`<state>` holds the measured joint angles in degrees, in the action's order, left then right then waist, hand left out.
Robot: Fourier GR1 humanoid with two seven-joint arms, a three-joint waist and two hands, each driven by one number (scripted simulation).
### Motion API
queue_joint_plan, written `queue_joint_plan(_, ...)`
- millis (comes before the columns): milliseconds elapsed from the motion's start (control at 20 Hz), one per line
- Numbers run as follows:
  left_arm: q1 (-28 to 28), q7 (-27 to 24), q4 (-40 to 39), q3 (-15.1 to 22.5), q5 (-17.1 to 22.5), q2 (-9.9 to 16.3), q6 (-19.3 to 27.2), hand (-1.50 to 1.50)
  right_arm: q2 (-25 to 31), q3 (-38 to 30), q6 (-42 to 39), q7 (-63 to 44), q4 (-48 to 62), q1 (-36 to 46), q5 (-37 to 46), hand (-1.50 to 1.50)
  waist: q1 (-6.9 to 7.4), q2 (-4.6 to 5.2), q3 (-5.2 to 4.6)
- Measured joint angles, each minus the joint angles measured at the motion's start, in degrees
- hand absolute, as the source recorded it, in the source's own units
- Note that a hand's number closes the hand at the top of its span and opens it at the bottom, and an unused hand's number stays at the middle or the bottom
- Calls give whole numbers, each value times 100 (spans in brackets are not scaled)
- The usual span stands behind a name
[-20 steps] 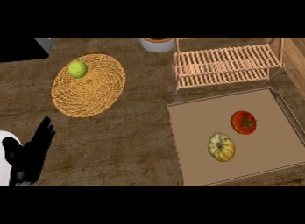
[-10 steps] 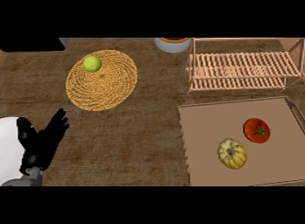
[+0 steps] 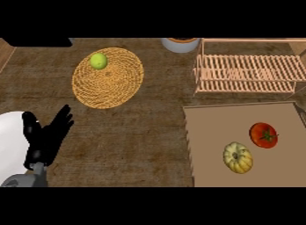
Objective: Pick the tomato from the tray and place it in the tiered shelf
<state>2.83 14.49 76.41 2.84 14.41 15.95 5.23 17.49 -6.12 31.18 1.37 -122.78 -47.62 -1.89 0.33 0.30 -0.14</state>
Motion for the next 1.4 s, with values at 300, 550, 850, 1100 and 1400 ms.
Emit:
queue_joint_plan(300, 35, 27, 28, 62, -88, -36, -33, 0, 311, 281, 646, -2374, -520, 618, 1370, -150, 122, 31, -5)
queue_joint_plan(550, 115, 20, -70, 61, -145, -105, -19, 0, 550, 420, 516, -4255, -414, 1536, 2476, -150, 148, 35, -4)
queue_joint_plan(850, 65, 14, -31, -72, -113, -56, -114, 0, 534, 833, -168, -5603, 80, 2664, 3433, -150, 91, -1, 8)
queue_joint_plan(1100, -36, 175, 173, -84, -159, -85, -80, 0, 191, 1155, -558, -6132, 544, 3397, 4162, -150, 46, -16, 10)
queue_joint_plan(1400, 103, 102, -81, -170, -252, -201, -60, 0, -315, 1158, -750, -6299, 1070, 3826, 4781, -150, -12, -22, 12)
